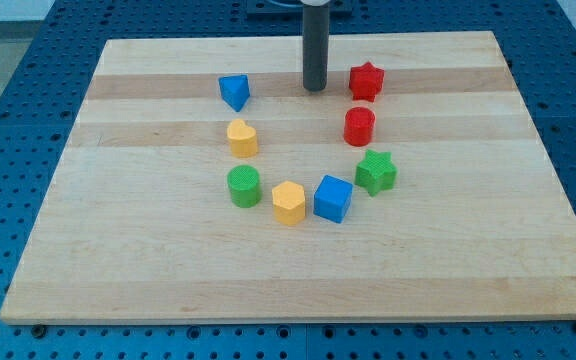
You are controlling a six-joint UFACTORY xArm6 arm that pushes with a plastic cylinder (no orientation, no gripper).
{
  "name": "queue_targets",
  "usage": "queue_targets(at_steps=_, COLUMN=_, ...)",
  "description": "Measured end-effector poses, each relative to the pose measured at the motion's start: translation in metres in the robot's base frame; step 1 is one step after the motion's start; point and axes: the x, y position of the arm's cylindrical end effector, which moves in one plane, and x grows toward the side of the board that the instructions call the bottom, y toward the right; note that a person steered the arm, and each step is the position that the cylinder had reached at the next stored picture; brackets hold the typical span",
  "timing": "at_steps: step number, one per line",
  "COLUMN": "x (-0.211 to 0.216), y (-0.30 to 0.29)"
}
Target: Push the red star to the right side
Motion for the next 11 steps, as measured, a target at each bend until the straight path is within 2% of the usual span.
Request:
queue_targets(at_steps=6, x=0.000, y=0.060)
queue_targets(at_steps=11, x=-0.001, y=0.080)
